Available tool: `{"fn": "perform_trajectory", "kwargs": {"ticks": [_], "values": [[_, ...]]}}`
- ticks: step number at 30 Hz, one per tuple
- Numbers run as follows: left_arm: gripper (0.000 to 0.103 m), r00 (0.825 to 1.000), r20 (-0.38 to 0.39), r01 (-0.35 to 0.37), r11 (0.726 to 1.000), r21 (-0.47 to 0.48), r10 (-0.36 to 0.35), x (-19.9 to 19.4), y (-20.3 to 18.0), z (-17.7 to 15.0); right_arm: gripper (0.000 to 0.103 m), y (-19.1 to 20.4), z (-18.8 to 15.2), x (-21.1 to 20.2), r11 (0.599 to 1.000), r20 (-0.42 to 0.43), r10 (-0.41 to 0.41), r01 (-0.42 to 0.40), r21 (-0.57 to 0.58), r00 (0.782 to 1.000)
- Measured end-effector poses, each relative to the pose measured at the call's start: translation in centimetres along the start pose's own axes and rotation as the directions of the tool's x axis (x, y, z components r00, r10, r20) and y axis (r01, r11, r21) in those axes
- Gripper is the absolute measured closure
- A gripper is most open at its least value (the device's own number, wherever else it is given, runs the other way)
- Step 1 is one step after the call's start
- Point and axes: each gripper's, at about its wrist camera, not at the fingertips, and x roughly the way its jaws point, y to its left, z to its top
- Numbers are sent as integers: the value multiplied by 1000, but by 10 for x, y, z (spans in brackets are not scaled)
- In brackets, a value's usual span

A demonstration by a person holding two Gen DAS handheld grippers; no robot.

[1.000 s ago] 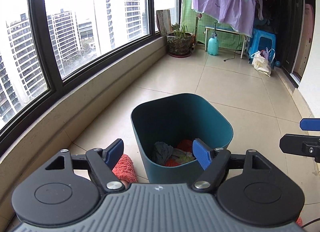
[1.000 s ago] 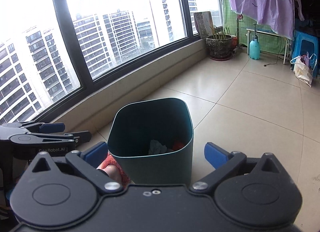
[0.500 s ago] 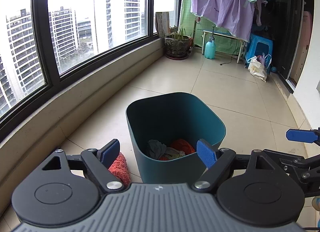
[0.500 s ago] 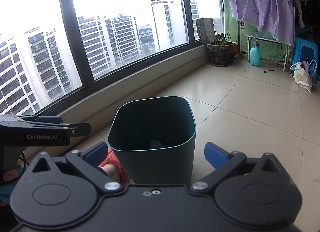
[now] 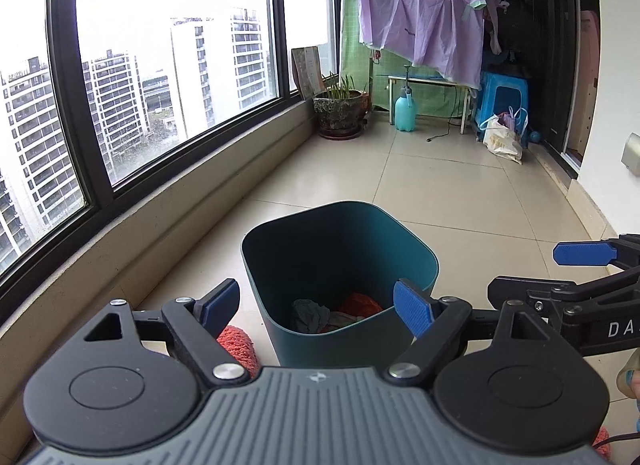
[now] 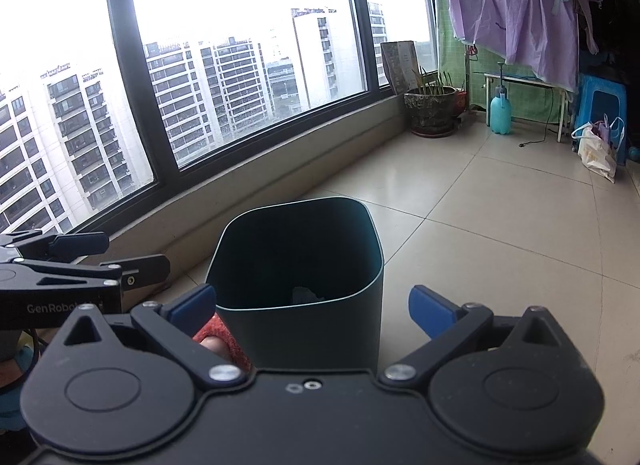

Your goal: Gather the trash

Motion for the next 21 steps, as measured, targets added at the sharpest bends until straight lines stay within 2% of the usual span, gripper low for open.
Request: {"fn": "perform_trajectory", "kwargs": {"ticks": [21], "values": [[19, 999, -31, -15, 1000, -26, 15, 6, 4, -1, 0, -2, 4, 0, 1000, 4, -1, 1, 16, 1000]]}}
